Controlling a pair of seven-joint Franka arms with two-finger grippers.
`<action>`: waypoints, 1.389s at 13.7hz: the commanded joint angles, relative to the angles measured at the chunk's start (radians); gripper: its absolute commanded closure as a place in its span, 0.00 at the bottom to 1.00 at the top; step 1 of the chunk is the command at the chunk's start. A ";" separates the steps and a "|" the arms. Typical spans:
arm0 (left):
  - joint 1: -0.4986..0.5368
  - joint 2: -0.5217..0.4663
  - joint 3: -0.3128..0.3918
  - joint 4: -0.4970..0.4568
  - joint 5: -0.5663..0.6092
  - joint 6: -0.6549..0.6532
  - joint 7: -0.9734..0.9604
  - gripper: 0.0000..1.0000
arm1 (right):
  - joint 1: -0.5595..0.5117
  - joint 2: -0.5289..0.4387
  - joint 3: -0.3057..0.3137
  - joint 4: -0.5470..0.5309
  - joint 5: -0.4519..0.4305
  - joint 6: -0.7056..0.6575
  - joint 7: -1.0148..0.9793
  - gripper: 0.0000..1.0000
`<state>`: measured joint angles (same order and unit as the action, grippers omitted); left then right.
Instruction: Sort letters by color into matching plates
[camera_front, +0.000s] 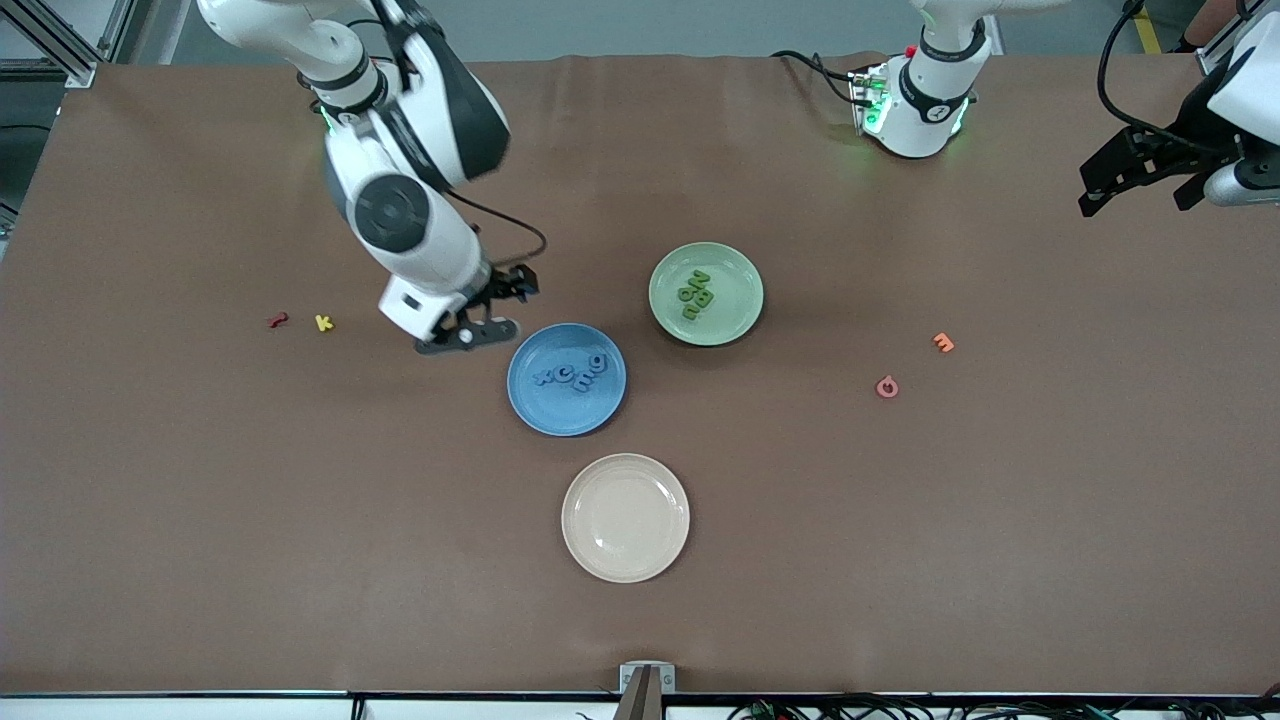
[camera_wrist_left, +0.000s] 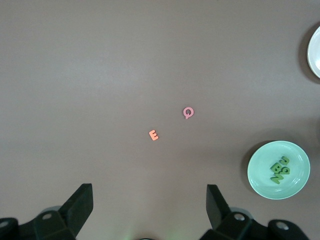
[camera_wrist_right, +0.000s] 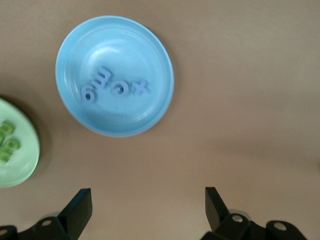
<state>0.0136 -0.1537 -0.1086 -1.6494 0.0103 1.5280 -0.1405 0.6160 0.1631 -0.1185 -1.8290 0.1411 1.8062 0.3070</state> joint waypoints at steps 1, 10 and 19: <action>0.003 -0.010 -0.002 0.002 0.000 -0.014 0.016 0.00 | -0.097 -0.175 0.003 -0.035 -0.012 -0.120 -0.006 0.00; 0.002 -0.010 -0.002 0.003 0.000 -0.017 0.016 0.00 | -0.525 -0.294 0.003 0.089 -0.103 -0.231 -0.258 0.00; 0.003 -0.010 -0.002 0.005 0.002 -0.017 0.019 0.00 | -0.532 -0.231 0.007 0.281 -0.166 -0.272 -0.266 0.00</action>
<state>0.0134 -0.1537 -0.1094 -1.6494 0.0103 1.5260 -0.1405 0.0943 -0.0904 -0.1215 -1.5901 -0.0188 1.5472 0.0483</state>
